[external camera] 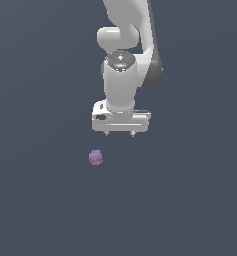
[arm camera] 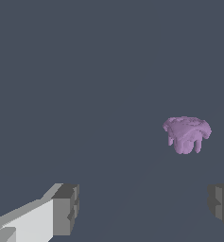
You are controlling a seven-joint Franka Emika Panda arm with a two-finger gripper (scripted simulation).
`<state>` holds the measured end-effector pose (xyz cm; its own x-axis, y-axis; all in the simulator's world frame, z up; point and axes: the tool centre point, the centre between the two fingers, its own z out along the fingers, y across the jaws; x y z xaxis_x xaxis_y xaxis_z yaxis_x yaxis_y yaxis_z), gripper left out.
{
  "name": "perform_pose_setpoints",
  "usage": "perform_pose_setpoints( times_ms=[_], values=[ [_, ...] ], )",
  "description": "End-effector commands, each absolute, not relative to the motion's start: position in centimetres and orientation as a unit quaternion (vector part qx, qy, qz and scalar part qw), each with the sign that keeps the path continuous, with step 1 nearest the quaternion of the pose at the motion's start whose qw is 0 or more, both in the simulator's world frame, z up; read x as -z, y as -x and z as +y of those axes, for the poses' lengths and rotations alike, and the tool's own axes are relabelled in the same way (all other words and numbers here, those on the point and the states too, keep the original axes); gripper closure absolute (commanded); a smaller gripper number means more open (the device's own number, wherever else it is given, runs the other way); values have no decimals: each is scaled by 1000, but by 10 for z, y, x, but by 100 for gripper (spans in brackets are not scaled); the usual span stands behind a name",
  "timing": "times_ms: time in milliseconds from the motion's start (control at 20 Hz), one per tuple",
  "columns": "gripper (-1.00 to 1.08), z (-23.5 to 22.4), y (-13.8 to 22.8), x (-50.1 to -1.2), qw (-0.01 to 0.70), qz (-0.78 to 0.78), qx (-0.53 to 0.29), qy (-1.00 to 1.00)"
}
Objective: Pick up the object and move it to a goal position.
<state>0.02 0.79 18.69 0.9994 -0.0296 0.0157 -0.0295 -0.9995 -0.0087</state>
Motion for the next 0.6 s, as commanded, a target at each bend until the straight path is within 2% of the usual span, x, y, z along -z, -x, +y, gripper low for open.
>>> perform_pose_setpoints(
  times_ms=[0,550],
  values=[
    [-92,8,0,-187,4,15,8,1000],
    [-92,27,0,-199,-2,-15,21,1000]
  ],
)
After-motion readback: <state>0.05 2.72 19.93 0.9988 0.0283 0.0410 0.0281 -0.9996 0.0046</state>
